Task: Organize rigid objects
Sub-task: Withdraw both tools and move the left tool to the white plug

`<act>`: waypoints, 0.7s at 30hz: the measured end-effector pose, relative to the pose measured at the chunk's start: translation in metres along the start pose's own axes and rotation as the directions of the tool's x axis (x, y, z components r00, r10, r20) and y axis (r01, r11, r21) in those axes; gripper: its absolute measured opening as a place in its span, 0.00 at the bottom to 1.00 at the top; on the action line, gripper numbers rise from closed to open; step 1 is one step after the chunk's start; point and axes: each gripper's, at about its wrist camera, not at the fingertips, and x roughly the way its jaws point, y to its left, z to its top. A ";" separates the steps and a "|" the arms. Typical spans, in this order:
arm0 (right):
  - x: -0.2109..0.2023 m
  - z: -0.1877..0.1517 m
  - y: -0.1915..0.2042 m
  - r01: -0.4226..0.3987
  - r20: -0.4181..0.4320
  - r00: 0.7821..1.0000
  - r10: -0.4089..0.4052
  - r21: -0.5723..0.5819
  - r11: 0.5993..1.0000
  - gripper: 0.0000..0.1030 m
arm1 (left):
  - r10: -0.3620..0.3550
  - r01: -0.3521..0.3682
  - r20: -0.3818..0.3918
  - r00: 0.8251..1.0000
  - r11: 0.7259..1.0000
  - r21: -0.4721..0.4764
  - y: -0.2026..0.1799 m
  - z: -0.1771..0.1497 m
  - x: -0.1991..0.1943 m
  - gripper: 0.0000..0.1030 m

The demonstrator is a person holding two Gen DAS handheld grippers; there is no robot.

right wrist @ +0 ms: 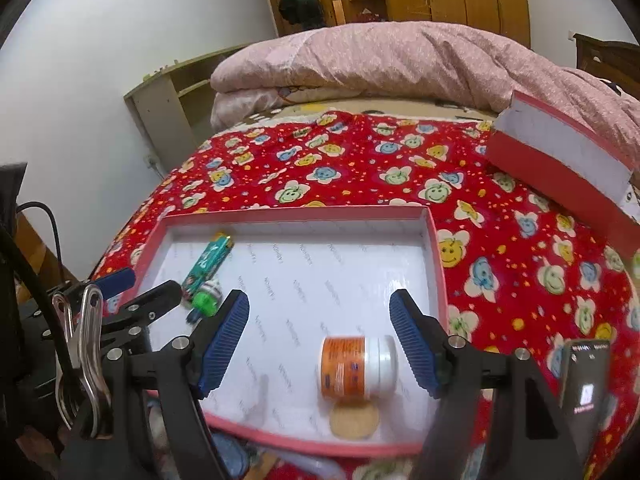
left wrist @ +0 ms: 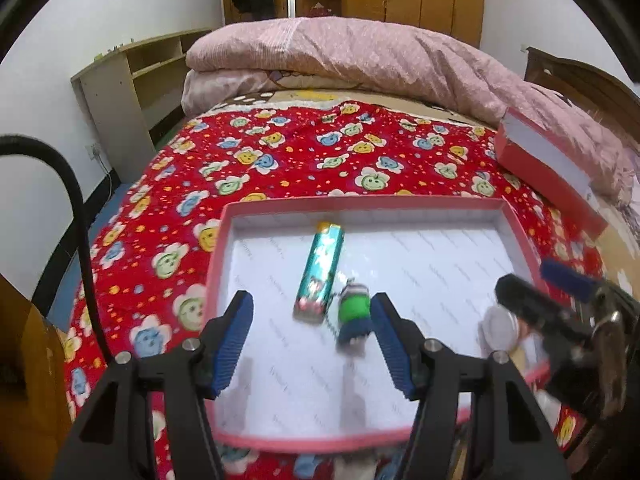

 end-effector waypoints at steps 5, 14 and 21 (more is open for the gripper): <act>-0.024 -0.013 0.001 -0.022 0.023 0.999 0.022 0.015 1.000 0.73 | 0.008 -0.008 -0.004 1.000 1.000 -0.007 0.011 -0.020 -0.020 0.63; -0.054 -0.055 0.013 -0.038 0.001 0.999 0.038 -0.016 0.999 0.74 | -0.021 0.019 -0.035 0.999 0.999 -0.046 0.021 -0.068 -0.044 0.64; -0.062 -0.105 0.020 -0.042 -0.043 0.998 0.039 -0.064 0.997 0.74 | -0.082 0.079 -0.064 0.995 0.996 -0.048 0.014 -0.097 -0.046 0.64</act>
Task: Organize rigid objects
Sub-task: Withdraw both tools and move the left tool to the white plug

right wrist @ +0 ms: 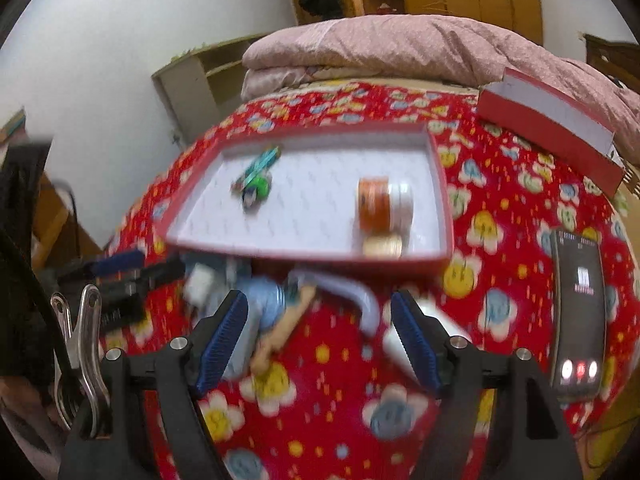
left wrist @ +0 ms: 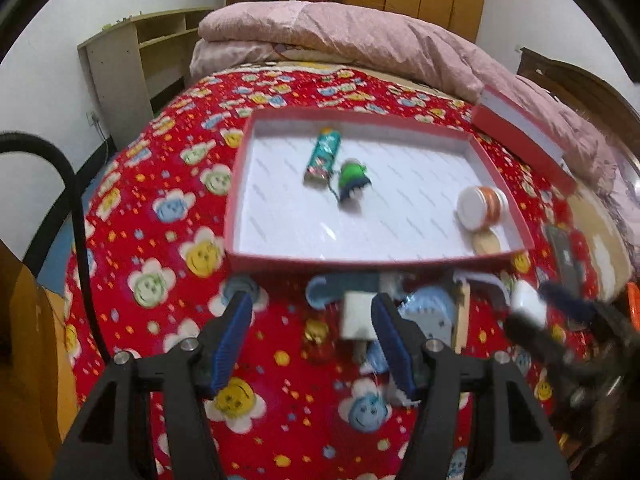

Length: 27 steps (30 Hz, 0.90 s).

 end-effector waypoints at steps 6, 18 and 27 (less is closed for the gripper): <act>0.007 -0.042 0.010 0.046 -0.038 0.998 -0.050 -0.106 0.993 0.74 | 0.023 -0.024 0.016 1.000 0.999 0.027 -0.013 -0.009 0.001 0.61; 0.012 -0.068 0.010 0.024 -0.025 0.999 -0.028 -0.121 0.992 0.74 | 0.016 -0.019 0.022 1.000 0.994 0.112 -0.039 -0.013 0.012 0.33; 0.012 -0.070 0.013 0.032 -0.016 0.999 -0.035 -0.141 0.989 0.78 | 0.019 -0.021 0.014 1.000 0.995 0.101 -0.036 -0.016 0.010 0.31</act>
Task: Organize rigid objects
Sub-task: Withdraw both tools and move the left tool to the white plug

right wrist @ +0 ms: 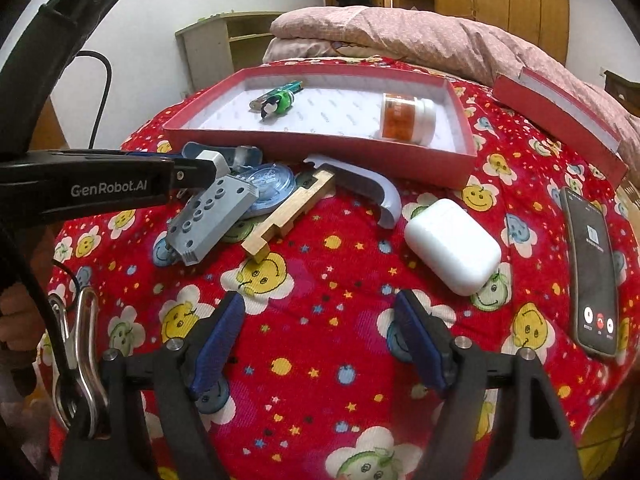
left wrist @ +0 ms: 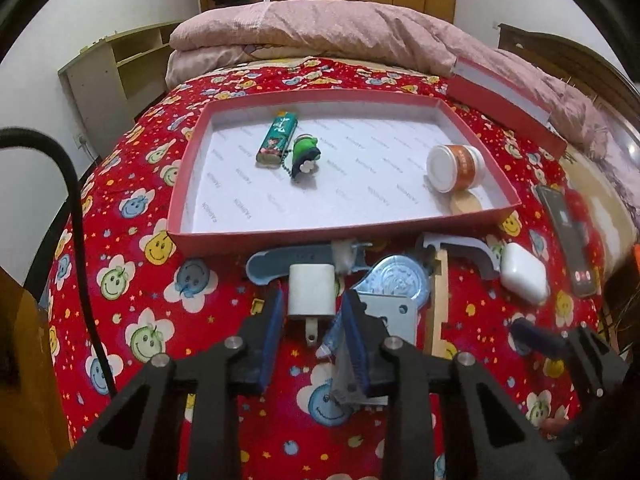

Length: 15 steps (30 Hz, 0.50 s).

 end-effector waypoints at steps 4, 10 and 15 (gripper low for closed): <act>0.000 -0.001 0.000 -0.002 0.001 1.000 0.002 -0.002 1.000 0.78 | -0.005 0.005 0.008 1.000 1.000 0.000 -0.002 0.002 0.002 0.31; 0.000 0.000 -0.002 -0.014 0.006 1.000 0.014 0.006 1.000 0.79 | -0.002 0.002 0.016 1.000 1.000 -0.010 -0.002 0.004 0.004 0.31; 0.000 0.000 -0.002 -0.016 0.007 1.000 0.016 0.008 1.000 0.79 | 0.003 -0.003 0.016 1.000 1.000 0.008 0.000 -0.001 0.000 0.31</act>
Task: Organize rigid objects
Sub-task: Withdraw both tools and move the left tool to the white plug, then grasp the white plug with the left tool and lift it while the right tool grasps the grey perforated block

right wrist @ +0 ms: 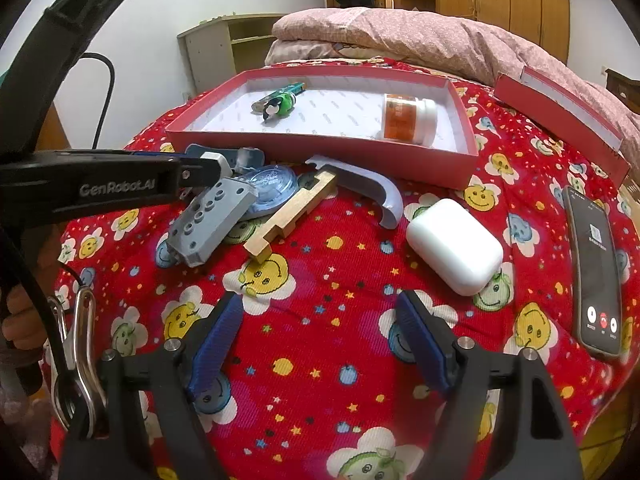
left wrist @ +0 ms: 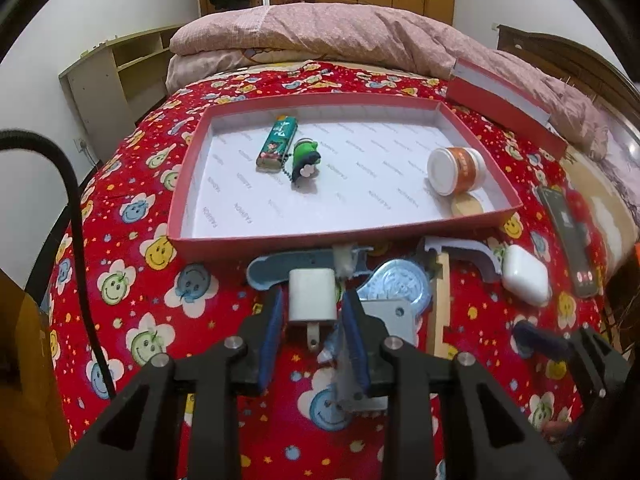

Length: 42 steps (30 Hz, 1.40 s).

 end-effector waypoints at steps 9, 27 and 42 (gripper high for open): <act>0.000 0.000 0.000 0.000 0.000 1.000 0.000 0.000 1.000 0.79 | -0.013 0.012 0.017 1.000 1.000 0.028 -0.005 0.003 0.004 0.28; 0.001 0.000 0.002 0.013 0.000 1.000 -0.013 -0.004 1.000 0.80 | -0.039 0.039 0.007 0.999 0.999 -0.024 0.017 -0.007 -0.016 0.26; -0.014 0.018 0.026 -0.086 -0.025 0.996 0.090 0.114 0.990 0.79 | -0.033 0.031 -0.016 0.999 0.990 -0.139 0.081 -0.049 -0.029 0.26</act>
